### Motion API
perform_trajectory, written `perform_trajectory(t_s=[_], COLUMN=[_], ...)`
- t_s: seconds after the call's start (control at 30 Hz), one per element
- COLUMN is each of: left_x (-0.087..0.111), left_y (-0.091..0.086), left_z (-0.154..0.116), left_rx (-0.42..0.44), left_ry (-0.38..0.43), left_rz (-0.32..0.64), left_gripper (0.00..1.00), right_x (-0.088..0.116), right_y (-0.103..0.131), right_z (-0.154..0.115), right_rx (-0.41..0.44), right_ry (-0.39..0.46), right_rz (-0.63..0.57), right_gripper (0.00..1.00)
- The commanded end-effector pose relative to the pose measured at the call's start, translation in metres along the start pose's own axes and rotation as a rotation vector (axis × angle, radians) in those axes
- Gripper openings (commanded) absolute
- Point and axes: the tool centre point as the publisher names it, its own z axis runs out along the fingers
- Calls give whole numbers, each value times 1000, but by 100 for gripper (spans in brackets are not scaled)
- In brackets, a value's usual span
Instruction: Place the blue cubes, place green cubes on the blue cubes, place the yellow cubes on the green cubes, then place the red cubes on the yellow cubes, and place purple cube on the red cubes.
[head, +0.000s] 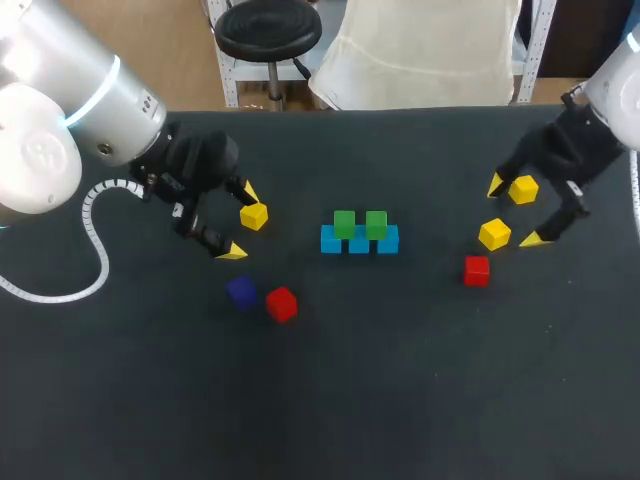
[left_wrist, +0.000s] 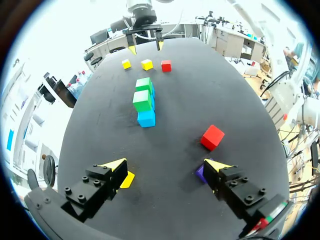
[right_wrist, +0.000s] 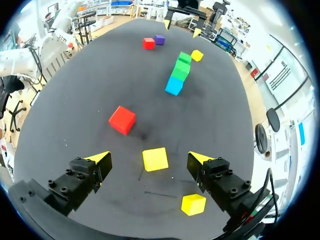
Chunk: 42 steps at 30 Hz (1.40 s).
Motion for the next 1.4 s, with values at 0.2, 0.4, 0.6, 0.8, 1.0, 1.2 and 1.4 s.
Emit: perform_trajectory(t_s=[0.2, 0.4, 0.6, 0.8, 1.0, 1.2, 1.4], left_x=[1, 1, 1, 1, 1, 1, 1], left_y=[0, 0, 0, 0, 0, 0, 0], left_z=[0, 0, 0, 0, 0, 0, 0], left_rx=[-2, -2, -2, -2, -2, -2, -2], left_ry=[-3, -3, -3, -3, -3, -3, -3], left_rz=[3, 3, 3, 3, 3, 3, 3], left_gripper=[100, 100, 100, 100, 100, 100, 100], right_x=[15, 21, 21, 18, 18, 16, 8], right_y=[-7, -10, -10, -9, -10, -10, -18], right_z=[16, 20, 26, 30, 32, 30, 10], right_rx=[-34, -47, -55, -65, -80, -74, 0], right_ry=[-34, -40, -57, -68, -64, -61, -80], right_rz=[-63, -93, -107, -132, -149, -134, 78], right_gripper=[100, 96, 98, 61, 32, 0, 0])
